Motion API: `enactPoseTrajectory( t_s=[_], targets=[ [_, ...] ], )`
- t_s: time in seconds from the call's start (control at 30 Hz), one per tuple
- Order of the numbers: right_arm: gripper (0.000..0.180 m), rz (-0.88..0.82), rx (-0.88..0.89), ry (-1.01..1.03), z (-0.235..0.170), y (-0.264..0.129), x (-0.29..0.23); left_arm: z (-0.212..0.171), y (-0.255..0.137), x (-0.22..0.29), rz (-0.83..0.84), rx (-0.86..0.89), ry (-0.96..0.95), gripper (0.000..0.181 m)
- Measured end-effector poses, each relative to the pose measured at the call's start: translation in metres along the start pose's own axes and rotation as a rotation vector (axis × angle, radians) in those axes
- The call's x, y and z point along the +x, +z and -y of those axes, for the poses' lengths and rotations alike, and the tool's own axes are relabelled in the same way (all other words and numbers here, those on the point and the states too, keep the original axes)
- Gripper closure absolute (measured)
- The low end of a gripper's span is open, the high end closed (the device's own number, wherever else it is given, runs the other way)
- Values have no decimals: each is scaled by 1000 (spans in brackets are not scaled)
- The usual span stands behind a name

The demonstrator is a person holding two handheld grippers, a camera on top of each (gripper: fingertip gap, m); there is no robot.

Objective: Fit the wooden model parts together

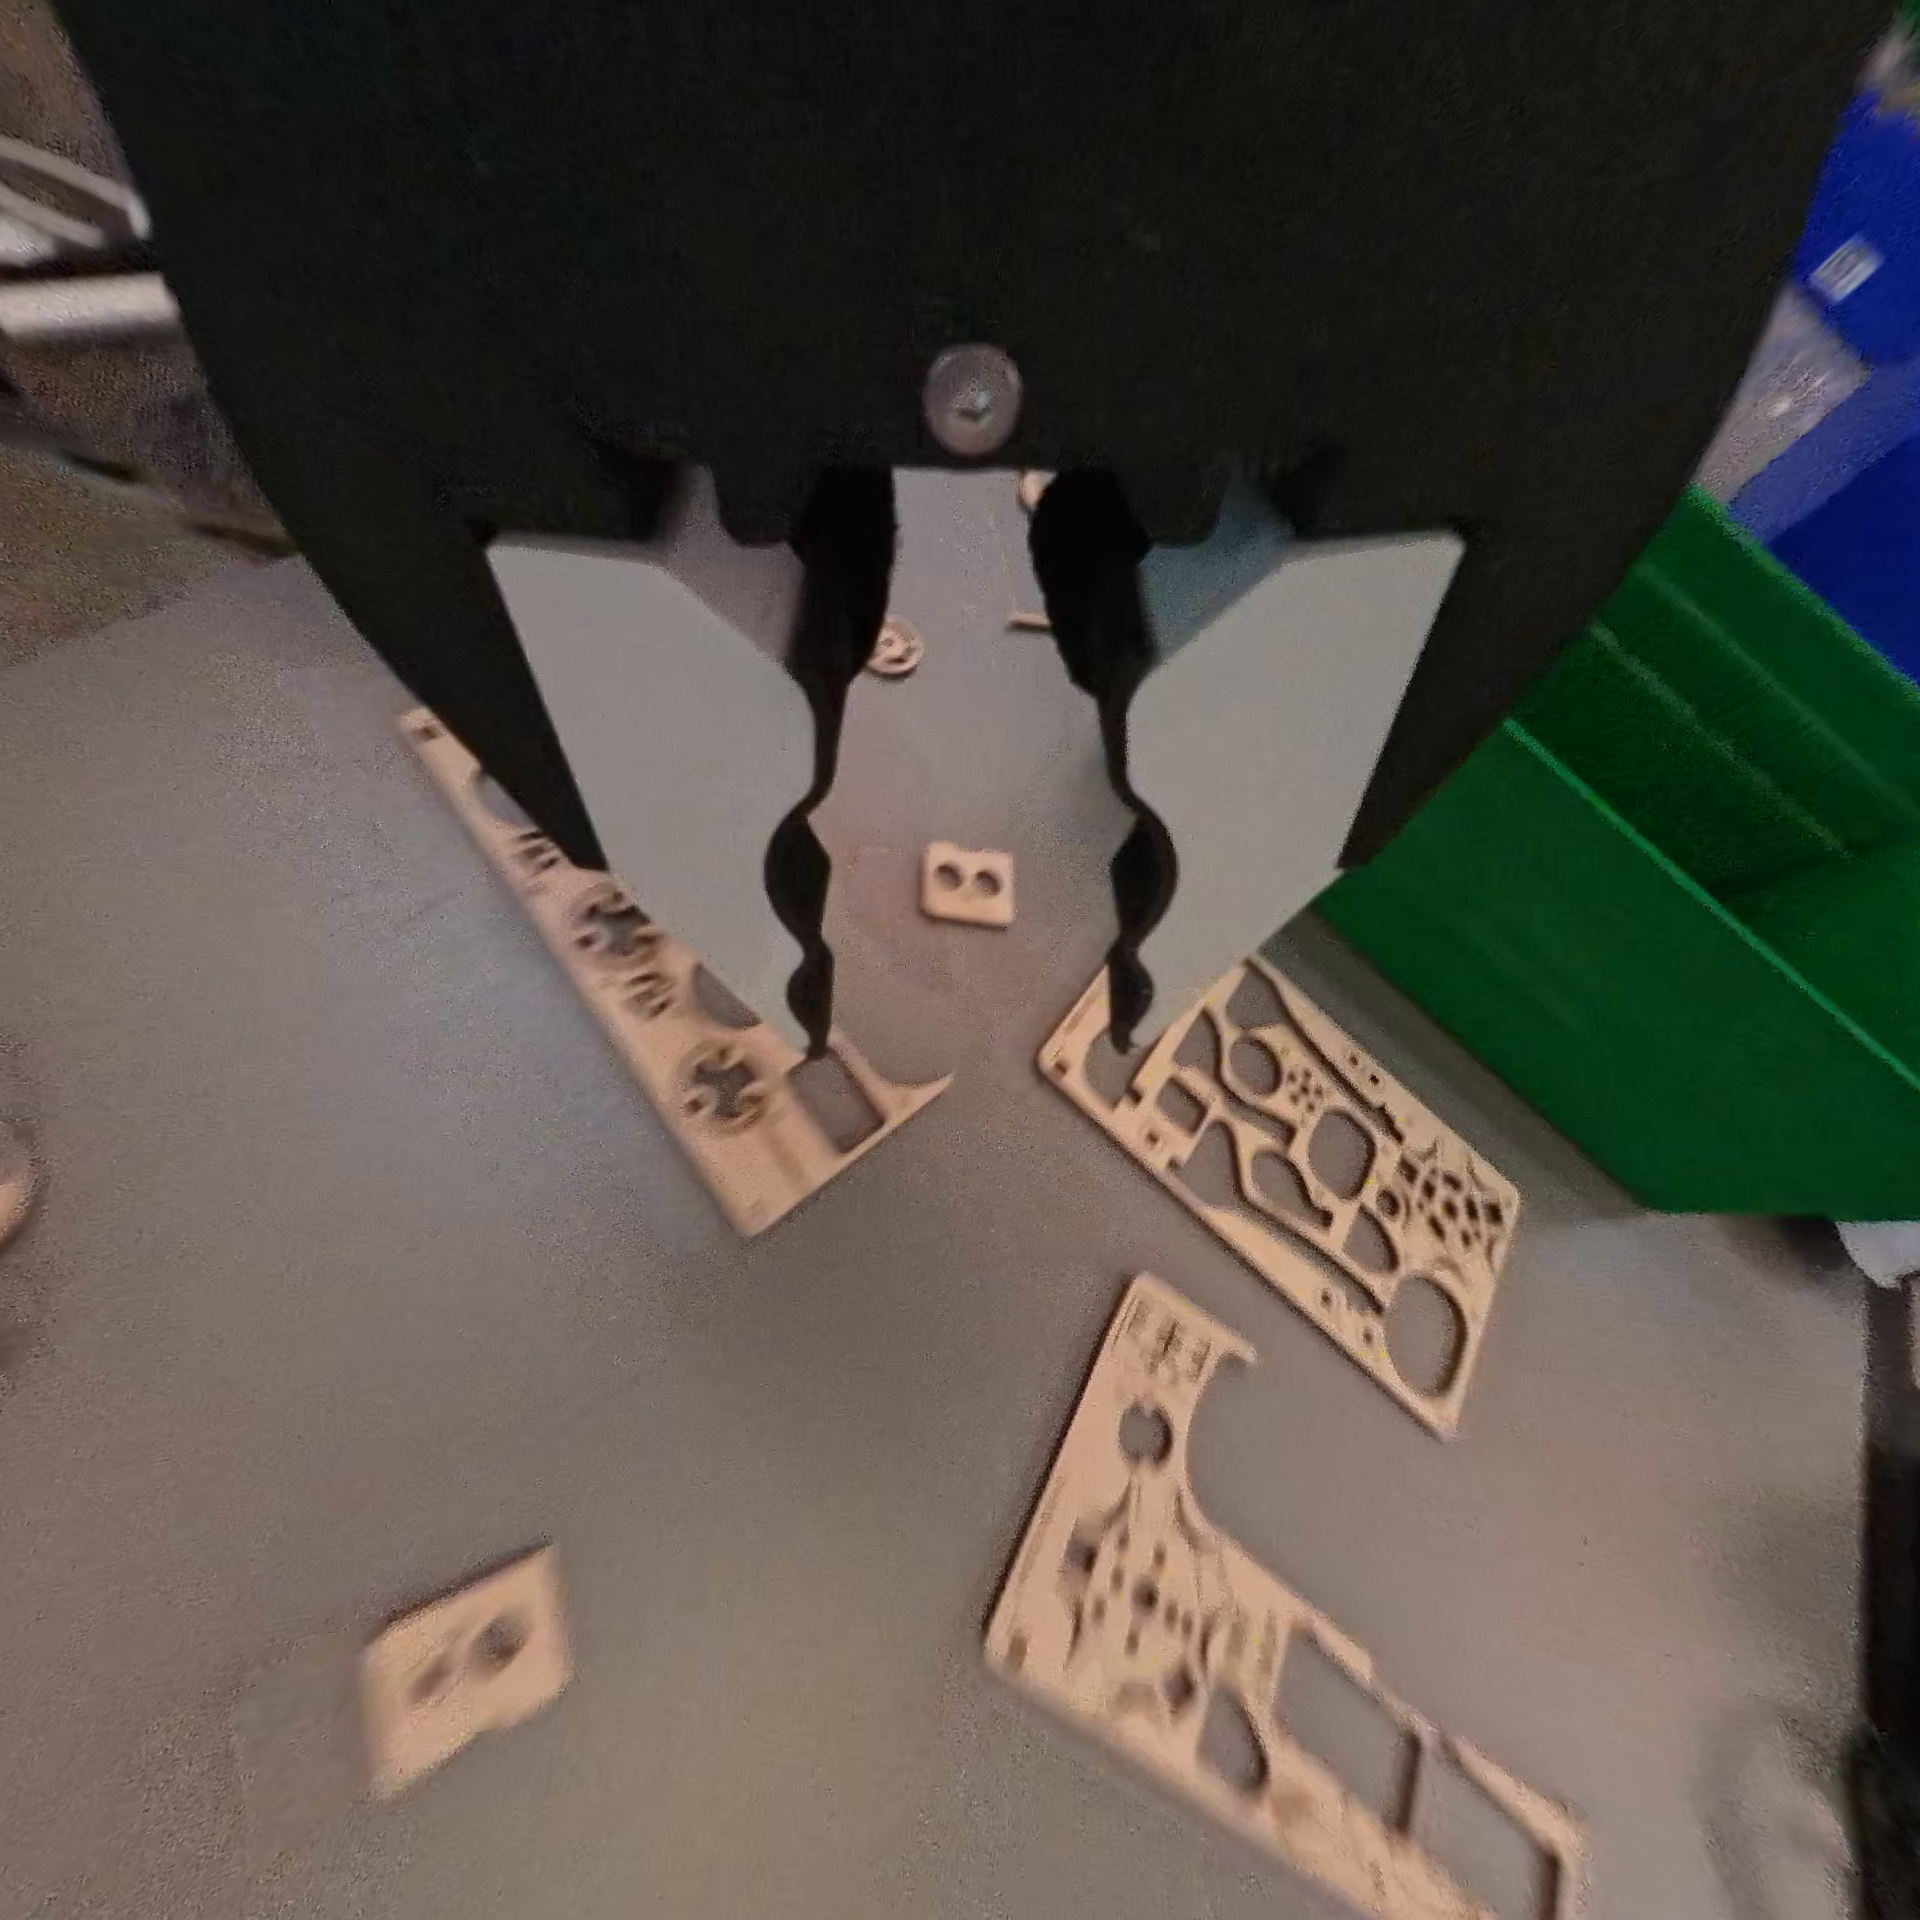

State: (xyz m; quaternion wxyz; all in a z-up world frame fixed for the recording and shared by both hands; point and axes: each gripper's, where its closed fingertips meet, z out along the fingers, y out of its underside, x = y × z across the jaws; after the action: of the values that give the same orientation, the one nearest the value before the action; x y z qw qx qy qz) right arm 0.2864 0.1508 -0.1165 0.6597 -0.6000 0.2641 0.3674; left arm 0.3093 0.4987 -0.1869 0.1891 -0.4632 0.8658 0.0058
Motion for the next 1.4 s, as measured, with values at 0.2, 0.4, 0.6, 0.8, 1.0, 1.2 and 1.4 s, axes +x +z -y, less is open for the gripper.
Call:
enactPoseTrajectory(
  t_s=[0.2,0.4,0.6,0.8,1.0,1.2,1.4],
  targets=[
    [178,95,39,39,-3,8,-14,149,-134,219,-640,785,-29,156],
    [178,78,54,7,-13,1,-19,178,-151,294,-1034,910,-228,168],
    [175,-27,-41,-103,-23,-4,-12,176,-142,298,-1027,894,-260,180],
    [173,-130,-102,-165,-27,-9,-1,178,-131,304,-1091,877,-350,180],
    [174,-144,-38,-13,-26,-12,10,184,-119,306,-1011,914,-369,180],
    [173,-188,18,-30,-22,-13,12,187,-116,305,-723,956,-267,178],
    [174,-276,34,-128,-23,-15,17,188,-110,305,-591,960,-226,176]
  ],
)
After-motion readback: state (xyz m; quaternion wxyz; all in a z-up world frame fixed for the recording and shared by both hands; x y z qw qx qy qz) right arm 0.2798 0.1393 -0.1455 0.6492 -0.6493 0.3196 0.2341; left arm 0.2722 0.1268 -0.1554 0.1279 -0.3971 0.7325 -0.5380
